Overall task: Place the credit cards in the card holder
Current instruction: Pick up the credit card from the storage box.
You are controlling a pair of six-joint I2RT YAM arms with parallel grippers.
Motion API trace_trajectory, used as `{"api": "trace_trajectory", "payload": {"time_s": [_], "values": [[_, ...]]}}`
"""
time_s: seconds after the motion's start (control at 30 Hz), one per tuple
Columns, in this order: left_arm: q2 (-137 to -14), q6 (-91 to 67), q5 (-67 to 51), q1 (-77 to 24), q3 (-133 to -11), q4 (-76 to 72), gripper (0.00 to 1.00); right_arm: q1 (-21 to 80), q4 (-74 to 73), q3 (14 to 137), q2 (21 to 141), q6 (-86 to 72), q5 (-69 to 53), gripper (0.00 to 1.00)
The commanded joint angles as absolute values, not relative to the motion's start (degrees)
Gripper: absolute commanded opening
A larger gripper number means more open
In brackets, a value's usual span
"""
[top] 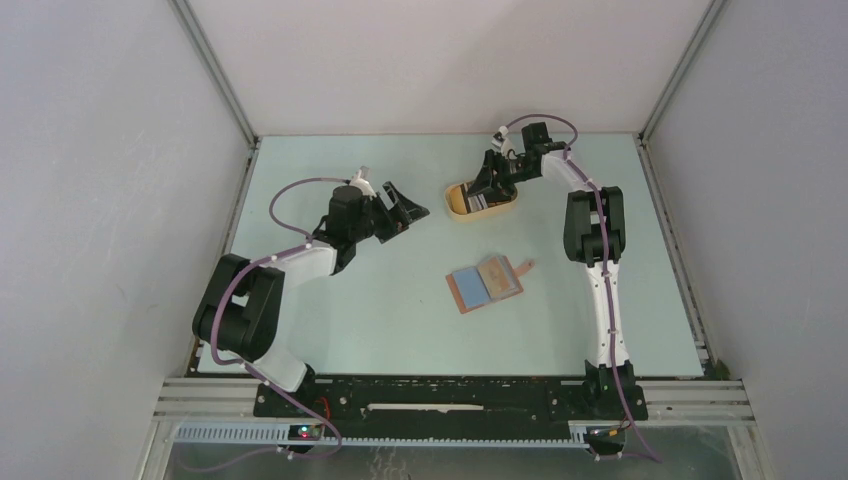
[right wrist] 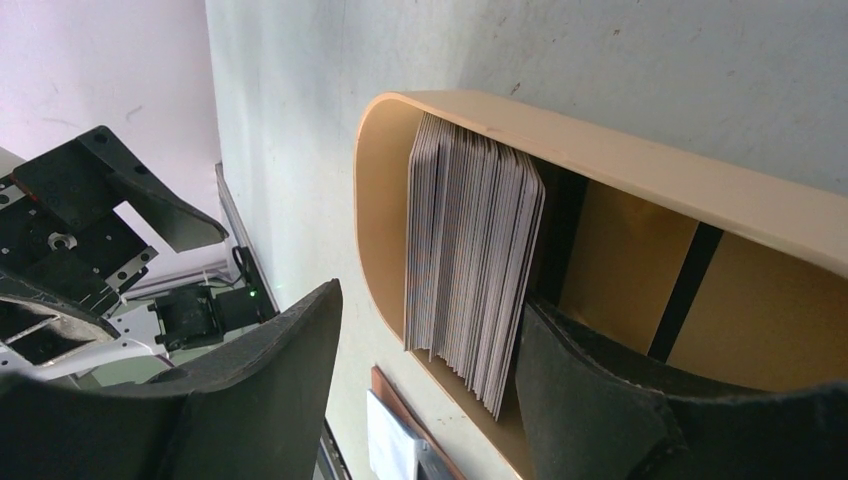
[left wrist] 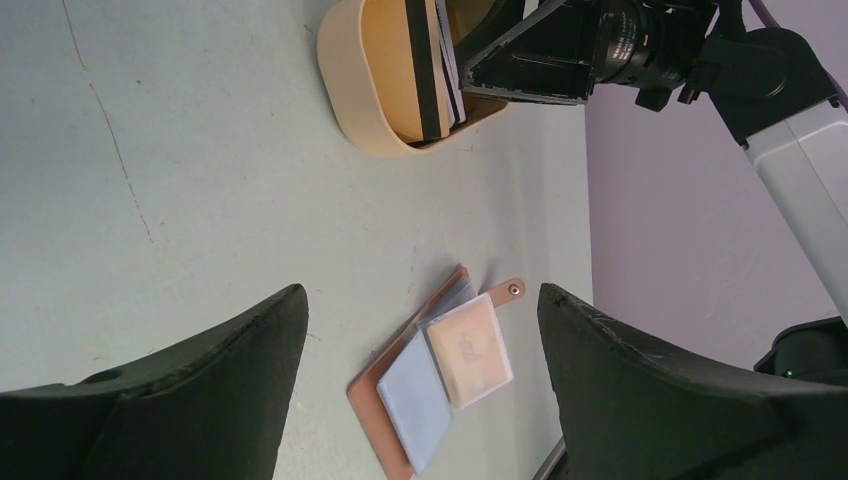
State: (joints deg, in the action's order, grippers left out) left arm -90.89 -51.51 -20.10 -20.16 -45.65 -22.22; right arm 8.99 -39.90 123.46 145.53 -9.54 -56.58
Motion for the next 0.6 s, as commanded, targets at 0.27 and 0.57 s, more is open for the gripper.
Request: {"api": "trace_trajectory", "payload": {"time_s": [0.27,0.57], "values": [[-91.6,-52.2,-21.8,-19.8,-47.9,-24.9,0.89,9.4,-38.1,125.0,146.5,-11.7,-60.1,0.69],[-92.2,-52.3,-22.0,-19.8,-48.2,-24.9,0.89,7.6,-37.8,124.9,143.8,-12.0,-61.4,0.63]]}}
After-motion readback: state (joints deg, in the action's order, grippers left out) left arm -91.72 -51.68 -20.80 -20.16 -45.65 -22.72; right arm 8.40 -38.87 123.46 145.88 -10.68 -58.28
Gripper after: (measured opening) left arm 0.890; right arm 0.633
